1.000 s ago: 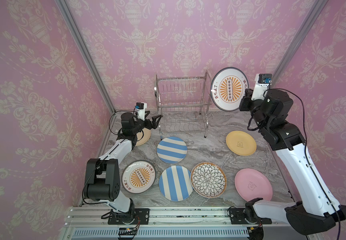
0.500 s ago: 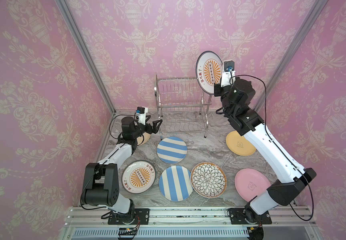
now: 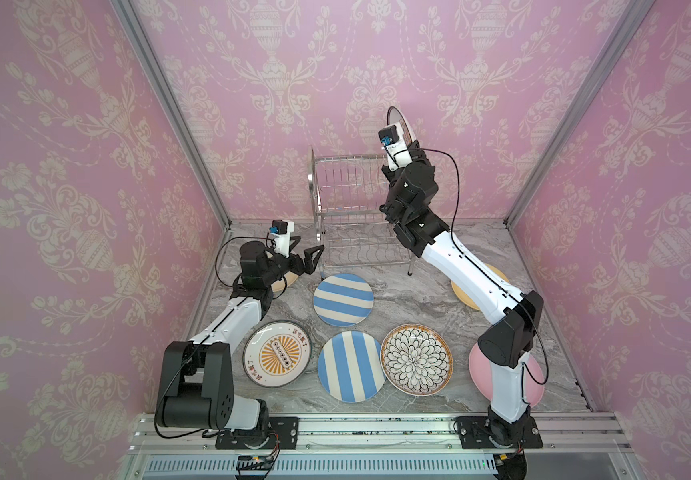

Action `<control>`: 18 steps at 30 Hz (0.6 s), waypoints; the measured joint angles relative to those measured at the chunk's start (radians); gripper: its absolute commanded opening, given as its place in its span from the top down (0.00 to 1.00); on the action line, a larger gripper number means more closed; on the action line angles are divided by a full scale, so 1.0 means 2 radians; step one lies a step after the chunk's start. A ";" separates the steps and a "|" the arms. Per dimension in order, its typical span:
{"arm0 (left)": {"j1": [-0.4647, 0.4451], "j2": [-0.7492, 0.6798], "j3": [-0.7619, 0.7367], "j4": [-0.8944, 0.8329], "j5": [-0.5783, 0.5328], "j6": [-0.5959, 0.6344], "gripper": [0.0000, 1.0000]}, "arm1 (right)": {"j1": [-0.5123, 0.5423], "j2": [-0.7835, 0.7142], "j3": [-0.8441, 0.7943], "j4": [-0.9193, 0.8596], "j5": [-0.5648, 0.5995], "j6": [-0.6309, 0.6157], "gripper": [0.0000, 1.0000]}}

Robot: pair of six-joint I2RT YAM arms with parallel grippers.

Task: Load the plates into the dish rack
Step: 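Lift the sunburst plate upright with the right gripper toward the dish rack, then lower the held sunburst plate into the rack's upper slots with the right gripper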

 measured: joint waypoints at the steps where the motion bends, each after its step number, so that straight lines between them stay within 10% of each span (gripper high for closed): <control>1: 0.000 -0.003 -0.003 0.000 0.000 0.000 0.01 | 0.000 0.006 0.008 -0.001 0.005 -0.004 1.00; 18: 0.000 -0.062 -0.036 -0.043 -0.016 0.008 0.01 | -0.006 0.043 0.087 -0.101 0.023 0.042 1.00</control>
